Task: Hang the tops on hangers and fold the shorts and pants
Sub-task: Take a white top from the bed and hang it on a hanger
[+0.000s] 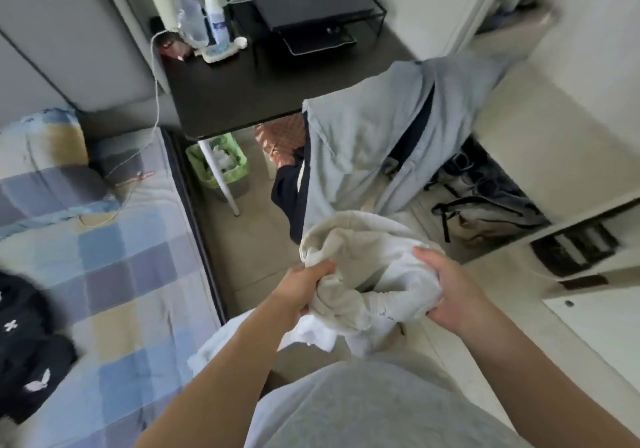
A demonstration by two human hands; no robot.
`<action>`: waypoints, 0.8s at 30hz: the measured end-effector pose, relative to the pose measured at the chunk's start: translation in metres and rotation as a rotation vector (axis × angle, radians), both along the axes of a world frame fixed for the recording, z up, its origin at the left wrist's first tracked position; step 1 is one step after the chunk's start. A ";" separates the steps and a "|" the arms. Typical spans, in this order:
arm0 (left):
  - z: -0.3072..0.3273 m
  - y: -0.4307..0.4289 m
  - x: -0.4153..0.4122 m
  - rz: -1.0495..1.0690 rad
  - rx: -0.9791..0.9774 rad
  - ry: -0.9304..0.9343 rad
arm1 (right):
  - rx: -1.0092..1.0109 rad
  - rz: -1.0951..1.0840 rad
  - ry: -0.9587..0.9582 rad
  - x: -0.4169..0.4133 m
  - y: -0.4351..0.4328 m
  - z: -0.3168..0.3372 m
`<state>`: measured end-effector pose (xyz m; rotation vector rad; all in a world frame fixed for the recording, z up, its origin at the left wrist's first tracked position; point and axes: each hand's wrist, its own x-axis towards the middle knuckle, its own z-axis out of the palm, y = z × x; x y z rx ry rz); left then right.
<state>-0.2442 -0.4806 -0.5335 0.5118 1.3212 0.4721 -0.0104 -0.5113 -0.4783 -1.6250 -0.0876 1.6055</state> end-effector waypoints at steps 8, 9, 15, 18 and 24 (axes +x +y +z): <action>0.024 0.078 0.191 -0.088 0.123 0.007 | 0.112 -0.179 0.028 0.180 0.025 0.027; 0.029 0.088 0.214 -0.091 0.148 0.001 | 0.127 -0.193 0.027 0.201 0.030 0.032; 0.087 0.155 0.328 -0.110 0.346 -0.051 | 0.222 -0.257 -0.041 0.301 0.074 0.079; 0.124 0.192 0.372 -0.142 0.448 -0.096 | 0.297 -0.254 -0.075 0.339 0.101 0.109; 0.193 0.286 0.451 -0.261 0.617 -0.227 | 0.452 -0.300 -0.149 0.389 0.176 0.169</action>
